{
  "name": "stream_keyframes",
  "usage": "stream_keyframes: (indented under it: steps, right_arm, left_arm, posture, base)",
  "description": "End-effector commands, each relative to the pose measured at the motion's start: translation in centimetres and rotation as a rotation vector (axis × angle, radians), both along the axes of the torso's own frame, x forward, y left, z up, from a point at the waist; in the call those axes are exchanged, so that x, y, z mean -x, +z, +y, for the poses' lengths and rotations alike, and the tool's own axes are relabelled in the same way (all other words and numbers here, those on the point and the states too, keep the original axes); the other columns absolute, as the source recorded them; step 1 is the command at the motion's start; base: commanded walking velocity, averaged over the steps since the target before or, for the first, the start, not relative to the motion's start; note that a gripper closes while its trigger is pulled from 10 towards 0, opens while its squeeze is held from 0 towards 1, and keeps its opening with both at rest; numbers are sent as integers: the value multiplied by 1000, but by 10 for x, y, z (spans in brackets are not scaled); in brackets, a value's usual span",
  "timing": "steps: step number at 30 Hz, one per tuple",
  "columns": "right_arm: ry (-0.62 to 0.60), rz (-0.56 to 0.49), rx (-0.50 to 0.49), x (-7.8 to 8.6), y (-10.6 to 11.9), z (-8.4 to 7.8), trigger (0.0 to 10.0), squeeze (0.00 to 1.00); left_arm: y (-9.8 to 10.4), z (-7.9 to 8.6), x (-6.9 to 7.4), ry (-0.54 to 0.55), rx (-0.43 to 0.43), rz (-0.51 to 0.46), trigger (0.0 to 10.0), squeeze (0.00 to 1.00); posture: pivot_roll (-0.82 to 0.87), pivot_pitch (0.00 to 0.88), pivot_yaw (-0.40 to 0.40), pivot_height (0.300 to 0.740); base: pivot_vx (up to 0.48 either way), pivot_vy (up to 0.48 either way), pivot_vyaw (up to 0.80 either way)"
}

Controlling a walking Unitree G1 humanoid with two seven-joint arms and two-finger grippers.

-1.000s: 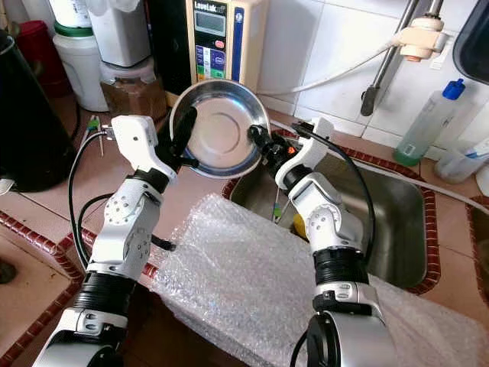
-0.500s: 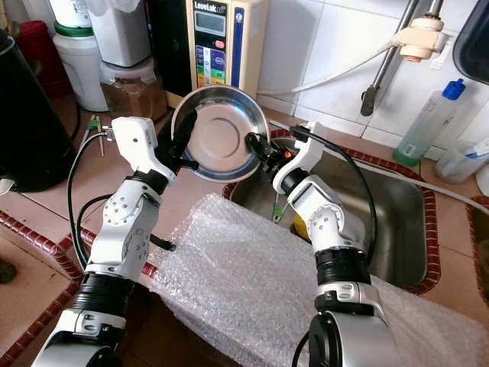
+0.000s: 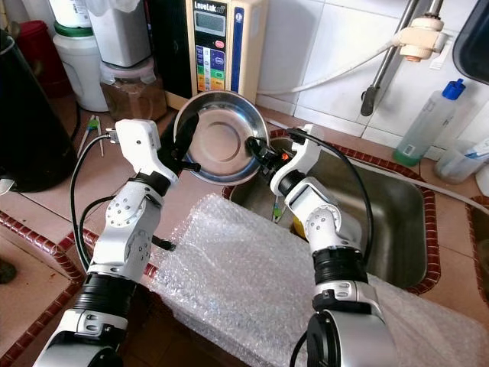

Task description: Kitchen organization

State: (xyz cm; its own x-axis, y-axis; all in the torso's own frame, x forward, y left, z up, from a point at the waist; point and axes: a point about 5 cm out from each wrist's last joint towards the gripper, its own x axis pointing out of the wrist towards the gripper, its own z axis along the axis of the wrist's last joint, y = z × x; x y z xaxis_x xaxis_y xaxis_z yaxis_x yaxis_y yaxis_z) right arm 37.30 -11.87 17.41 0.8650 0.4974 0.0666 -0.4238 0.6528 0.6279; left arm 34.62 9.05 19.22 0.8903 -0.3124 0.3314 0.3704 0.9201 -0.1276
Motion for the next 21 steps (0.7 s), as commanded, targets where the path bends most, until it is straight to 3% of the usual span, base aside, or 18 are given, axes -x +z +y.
stream_keyframes:
  steps: [1,2,3,4,5,6,7,17,21]
  right_arm:
    - [-88,32,24,-3,-3,-17,0,0]
    - [-91,34,24,-3,-4,-18,0,0]
    - [-97,36,24,-3,-4,-18,0,0]
    - [-99,36,24,-3,-4,-18,0,0]
    - [-117,38,28,-4,-5,-19,0,0]
    - [-126,39,29,-4,-5,-20,0,0]
    - [-136,40,29,-5,-5,-21,0,0]
    - [-279,44,54,-11,-3,-41,0,0]
    - [-477,58,110,-14,-4,-64,0,0]
  left_arm:
    - [11,-4,1,-34,-3,-56,3608,0]
    - [10,-4,1,-36,-4,-53,4118,0]
    - [9,-5,1,-43,-6,-45,9255,0]
    - [9,-5,1,-47,-8,-42,9255,0]
    - [8,-7,1,-71,7,-32,10000,478]
    - [8,-8,2,-77,12,-30,10000,478]
    - [8,-8,2,-77,15,-29,10000,1000]
    - [3,-17,6,-165,-13,4,10000,1000]
    - [-5,-24,11,-234,-38,32,10000,1000]
  posture:
    - [-30,0,-64,740]
    - [-30,0,-64,740]
    - [-30,0,-64,740]
    - [-30,0,-64,740]
    - [-31,0,-62,740]
    - [-31,0,-62,740]
    - [-32,0,-61,740]
    - [-51,0,-46,740]
    - [-71,0,-29,740]
  base:
    - [0,0,0]
    - [0,0,0]
    - [0,0,0]
    - [0,0,0]
    - [0,0,0]
    - [0,0,0]
    - [0,0,0]
    - [0,0,0]
    - [0,0,0]
